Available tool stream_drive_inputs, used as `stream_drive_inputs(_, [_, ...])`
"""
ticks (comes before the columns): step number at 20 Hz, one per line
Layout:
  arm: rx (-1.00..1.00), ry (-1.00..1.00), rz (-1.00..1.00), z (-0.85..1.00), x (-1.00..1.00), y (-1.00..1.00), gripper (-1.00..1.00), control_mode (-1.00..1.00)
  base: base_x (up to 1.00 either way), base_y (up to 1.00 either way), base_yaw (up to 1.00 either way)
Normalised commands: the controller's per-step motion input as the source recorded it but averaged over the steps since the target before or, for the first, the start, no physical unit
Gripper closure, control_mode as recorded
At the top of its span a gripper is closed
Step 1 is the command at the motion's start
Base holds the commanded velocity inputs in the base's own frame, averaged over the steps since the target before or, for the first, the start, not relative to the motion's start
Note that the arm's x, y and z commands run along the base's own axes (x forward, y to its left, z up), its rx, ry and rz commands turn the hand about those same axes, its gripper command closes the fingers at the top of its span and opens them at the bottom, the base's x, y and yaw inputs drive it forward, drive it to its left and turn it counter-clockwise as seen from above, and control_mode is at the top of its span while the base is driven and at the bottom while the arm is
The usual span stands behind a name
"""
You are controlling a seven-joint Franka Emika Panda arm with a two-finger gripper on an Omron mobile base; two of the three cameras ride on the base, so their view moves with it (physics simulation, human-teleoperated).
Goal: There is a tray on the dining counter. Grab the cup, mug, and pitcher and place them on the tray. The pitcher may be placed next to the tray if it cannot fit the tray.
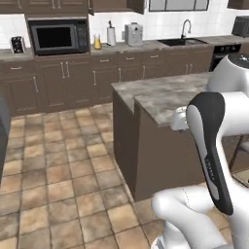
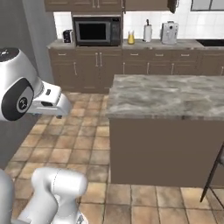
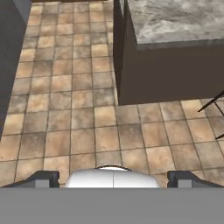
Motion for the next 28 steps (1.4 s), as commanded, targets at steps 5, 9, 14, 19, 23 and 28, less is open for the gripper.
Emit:
stream_drive_inputs(5, [0.0, 0.0, 0.0, 0.0, 0.0, 0.0, -1.0, 1.0, 0.79, 1.0, -0.12])
stream_drive_inputs(9, [0.0, 0.0, 0.0, 0.0, 0.0, 0.0, -1.0, 1.0, 0.73, 1.0, -0.1])
stream_drive_inputs(14, [0.0, 0.0, 0.0, 0.0, 0.0, 0.0, -1.0, 1.0, 0.92, 1.0, -0.03])
stream_drive_inputs(19, [0.0, 0.0, 0.0, 0.0, 0.0, 0.0, -1.0, 1.0, 1.0, 0.55, 0.0])
stream_drive_inputs(23, [0.0, 0.0, 0.0, 0.0, 0.0, 0.0, -1.0, 1.0, 1.0, 0.13, 0.0])
stream_drive_inputs(28, [0.0, 0.0, 0.0, 0.0, 0.0, 0.0, -1.0, 1.0, 1.0, 0.06, 0.0])
